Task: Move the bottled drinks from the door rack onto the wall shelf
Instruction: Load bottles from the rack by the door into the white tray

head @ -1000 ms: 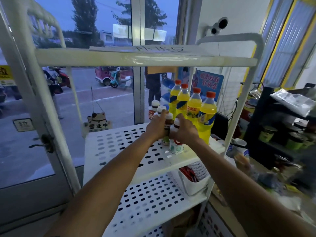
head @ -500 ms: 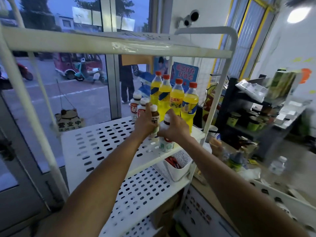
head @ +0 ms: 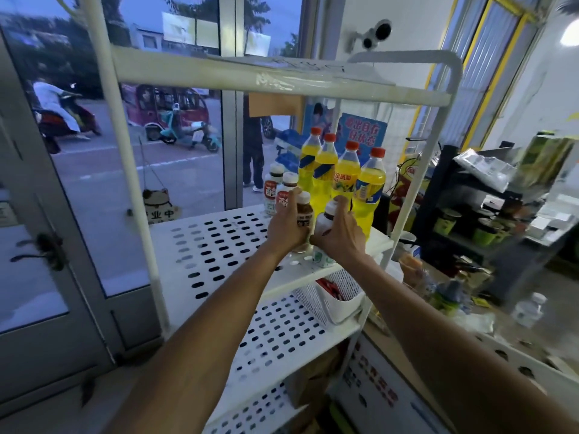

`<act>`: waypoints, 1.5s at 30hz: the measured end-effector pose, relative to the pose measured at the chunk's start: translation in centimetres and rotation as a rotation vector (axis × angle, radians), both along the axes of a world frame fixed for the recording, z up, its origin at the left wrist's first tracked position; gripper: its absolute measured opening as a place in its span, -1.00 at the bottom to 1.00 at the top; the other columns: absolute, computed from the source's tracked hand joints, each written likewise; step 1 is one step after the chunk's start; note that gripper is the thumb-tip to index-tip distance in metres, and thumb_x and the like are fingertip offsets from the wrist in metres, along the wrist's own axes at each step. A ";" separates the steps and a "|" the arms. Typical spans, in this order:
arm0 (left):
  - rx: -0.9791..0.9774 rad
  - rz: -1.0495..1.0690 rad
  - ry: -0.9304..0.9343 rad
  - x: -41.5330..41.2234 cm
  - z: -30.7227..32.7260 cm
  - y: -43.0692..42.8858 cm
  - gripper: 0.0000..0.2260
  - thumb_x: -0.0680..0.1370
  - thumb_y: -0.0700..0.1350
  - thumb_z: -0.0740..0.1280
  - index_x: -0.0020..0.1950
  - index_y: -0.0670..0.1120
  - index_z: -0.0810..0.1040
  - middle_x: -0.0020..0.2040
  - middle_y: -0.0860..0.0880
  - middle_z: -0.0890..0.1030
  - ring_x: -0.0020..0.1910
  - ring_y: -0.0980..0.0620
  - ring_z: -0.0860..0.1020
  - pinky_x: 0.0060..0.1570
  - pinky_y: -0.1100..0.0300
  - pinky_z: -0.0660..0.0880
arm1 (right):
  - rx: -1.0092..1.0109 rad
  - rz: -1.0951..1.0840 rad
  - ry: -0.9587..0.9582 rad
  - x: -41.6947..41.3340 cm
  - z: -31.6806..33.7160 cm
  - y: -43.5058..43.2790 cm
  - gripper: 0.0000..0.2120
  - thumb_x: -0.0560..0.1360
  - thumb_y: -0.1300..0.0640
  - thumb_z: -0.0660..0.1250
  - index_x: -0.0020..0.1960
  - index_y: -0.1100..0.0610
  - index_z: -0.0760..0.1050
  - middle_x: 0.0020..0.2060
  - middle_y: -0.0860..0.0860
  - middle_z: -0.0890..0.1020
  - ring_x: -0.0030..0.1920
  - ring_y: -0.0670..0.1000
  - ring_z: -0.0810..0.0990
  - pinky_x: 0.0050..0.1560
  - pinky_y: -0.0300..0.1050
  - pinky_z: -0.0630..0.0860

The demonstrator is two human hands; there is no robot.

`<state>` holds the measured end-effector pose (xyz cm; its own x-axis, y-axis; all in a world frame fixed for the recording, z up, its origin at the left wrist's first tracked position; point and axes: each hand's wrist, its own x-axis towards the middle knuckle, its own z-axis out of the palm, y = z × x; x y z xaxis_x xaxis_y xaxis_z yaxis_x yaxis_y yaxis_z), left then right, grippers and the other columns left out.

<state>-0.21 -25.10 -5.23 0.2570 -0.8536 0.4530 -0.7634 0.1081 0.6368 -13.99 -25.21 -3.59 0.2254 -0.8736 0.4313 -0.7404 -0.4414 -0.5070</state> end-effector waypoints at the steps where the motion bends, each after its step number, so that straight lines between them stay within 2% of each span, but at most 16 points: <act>1: -0.008 -0.017 0.013 -0.2 0.0 0.5 -0.35 0.46 -0.01 0.42 0.45 0.01 0.18 0.29 -0.19 0.42 0.10 -0.22 0.53 -0.05 -0.08 0.53 | 0.005 0.009 -0.014 -0.2 -0.1 0.2 -0.24 0.34 0.03 0.50 0.37 0.10 0.14 0.08 0.18 0.48 -0.01 0.29 0.55 -0.20 -0.03 0.35; 7: 0.014 -0.081 0.049 -2.2 0.1 2.9 -0.28 0.37 -0.01 0.50 0.41 0.05 0.17 0.21 -0.15 0.51 0.08 -0.15 0.56 -0.04 -0.06 0.55 | 0.019 0.031 0.008 -3.6 -0.2 2.1 -0.16 0.30 -0.08 0.55 0.38 0.07 0.13 0.09 0.14 0.45 0.01 0.26 0.55 -0.20 -0.02 0.37; 11: 0.015 -0.154 0.099 -7.1 -0.1 4.3 -0.26 0.32 0.08 0.51 0.38 0.18 0.18 0.17 -0.16 0.50 0.04 -0.17 0.58 -0.05 -0.07 0.56 | 0.110 -0.002 0.034 -9.2 -2.4 3.9 -0.14 0.28 -0.21 0.54 0.36 0.05 0.15 0.05 0.11 0.50 0.03 0.23 0.55 -0.15 -0.02 0.40; 13: 0.056 -0.208 0.076 -10.9 -0.5 4.7 -0.27 0.35 -0.01 0.53 0.39 0.16 0.18 0.19 -0.19 0.48 0.04 -0.19 0.56 -0.07 -0.03 0.53 | 0.142 -0.076 0.030 -13.2 -3.6 4.4 -0.15 0.27 -0.20 0.55 0.34 0.05 0.15 0.08 0.10 0.52 0.07 0.21 0.55 -0.13 0.00 0.43; 17: 0.121 -0.327 0.059 -20.1 -2.3 4.5 -0.31 0.35 0.05 0.51 0.35 0.15 0.18 0.12 -0.17 0.54 0.03 -0.20 0.56 -0.09 -0.07 0.54 | 0.224 -0.274 0.005 -22.7 -4.5 5.2 -0.20 0.26 -0.20 0.53 0.27 0.00 0.12 0.14 0.13 0.47 0.06 0.20 0.53 -0.09 0.00 0.45; 20: 0.178 -0.415 0.067 -27.4 -4.4 3.6 -0.27 0.39 0.01 0.51 0.44 0.02 0.19 0.20 -0.14 0.54 0.09 -0.15 0.56 0.01 -0.08 0.54 | 0.254 -0.386 -0.014 -30.6 -5.2 6.4 -0.18 0.24 -0.24 0.52 0.24 0.00 0.09 0.12 0.14 0.41 0.06 0.23 0.50 -0.01 0.07 0.51; 23: 0.296 -0.518 -0.003 -34.8 -6.0 3.3 -0.20 0.42 0.10 0.45 0.51 0.11 0.05 0.32 -0.11 0.47 0.16 -0.17 0.54 0.06 -0.05 0.54 | 0.288 -0.453 -0.001 -38.2 -6.5 8.7 -0.16 0.30 -0.17 0.52 0.34 0.07 0.09 0.06 0.10 0.38 0.09 0.18 0.47 0.06 0.07 0.49; 25: 0.346 -0.562 -0.036 -39.5 -7.2 3.5 -0.22 0.47 0.06 0.43 0.53 0.11 0.01 0.30 -0.07 0.44 0.16 -0.15 0.52 0.08 0.00 0.51 | 0.338 -0.522 0.021 -42.4 -7.7 10.2 -0.08 0.31 -0.17 0.50 0.45 0.11 0.07 0.17 0.13 0.43 0.16 0.19 0.47 0.11 0.06 0.45; 27: 0.386 -0.599 -0.035 -43.7 -8.4 3.9 -0.23 0.48 0.02 0.43 0.53 0.12 0.00 0.34 -0.15 0.42 0.18 -0.21 0.51 0.12 0.01 0.49 | 0.386 -0.581 0.029 -46.0 -9.2 11.5 -0.07 0.28 -0.21 0.50 0.46 0.05 0.10 0.31 0.15 0.45 0.27 0.21 0.46 0.15 0.06 0.45; 29: 0.422 -0.652 -0.045 -47.3 -9.6 4.4 -0.25 0.49 -0.02 0.42 0.51 0.13 0.02 0.33 -0.18 0.41 0.20 -0.26 0.50 0.14 0.01 0.47 | 0.400 -0.624 0.015 -49.1 -10.4 12.8 -0.15 0.24 -0.22 0.51 0.36 -0.04 0.16 0.26 0.13 0.51 0.21 0.21 0.51 0.10 0.05 0.49; 32: 0.495 -0.721 -0.041 -51.9 -11.1 4.3 -0.28 0.43 0.01 0.45 0.43 0.19 0.07 0.25 -0.19 0.46 0.17 -0.26 0.52 0.15 -0.09 0.50 | 0.421 -0.695 0.008 -53.2 -11.5 14.0 -0.21 0.23 -0.21 0.53 0.30 -0.07 0.20 0.17 0.11 0.56 0.14 0.19 0.55 0.08 0.09 0.55; 36: 0.548 -0.763 -0.067 -56.8 -13.2 2.9 -0.24 0.47 -0.04 0.45 0.52 0.10 0.04 0.33 -0.22 0.44 0.23 -0.23 0.49 0.22 -0.07 0.46 | 0.454 -0.748 -0.019 -57.5 -13.0 13.9 -0.23 0.24 -0.16 0.56 0.30 -0.05 0.24 0.12 0.10 0.60 0.11 0.20 0.57 0.08 0.09 0.56; 41: 0.639 -0.748 -0.055 -61.0 -16.1 -1.2 -0.29 0.50 -0.08 0.41 0.49 0.11 0.03 0.24 -0.21 0.50 0.13 -0.19 0.54 0.14 -0.05 0.51 | 0.491 -0.754 -0.017 -61.2 -15.0 10.2 -0.24 0.21 -0.15 0.57 0.27 -0.10 0.24 0.10 0.13 0.59 0.06 0.18 0.59 0.06 0.10 0.60; 45: 0.687 -0.710 -0.016 -63.1 -17.4 -5.1 -0.39 0.49 -0.15 0.39 0.42 0.12 0.14 0.18 -0.18 0.53 0.06 -0.16 0.54 0.05 0.00 0.49 | 0.544 -0.760 -0.067 -63.3 -16.6 5.2 -0.24 0.19 -0.10 0.58 0.24 -0.13 0.23 0.09 0.15 0.52 -0.02 0.17 0.59 0.02 0.08 0.62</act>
<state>-63.32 -30.20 -22.63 -0.4185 -0.8860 -0.1999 -0.6737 0.1552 0.7226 -77.34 -20.01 -20.19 -0.4991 -0.8620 -0.0887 -0.6949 0.4593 -0.5533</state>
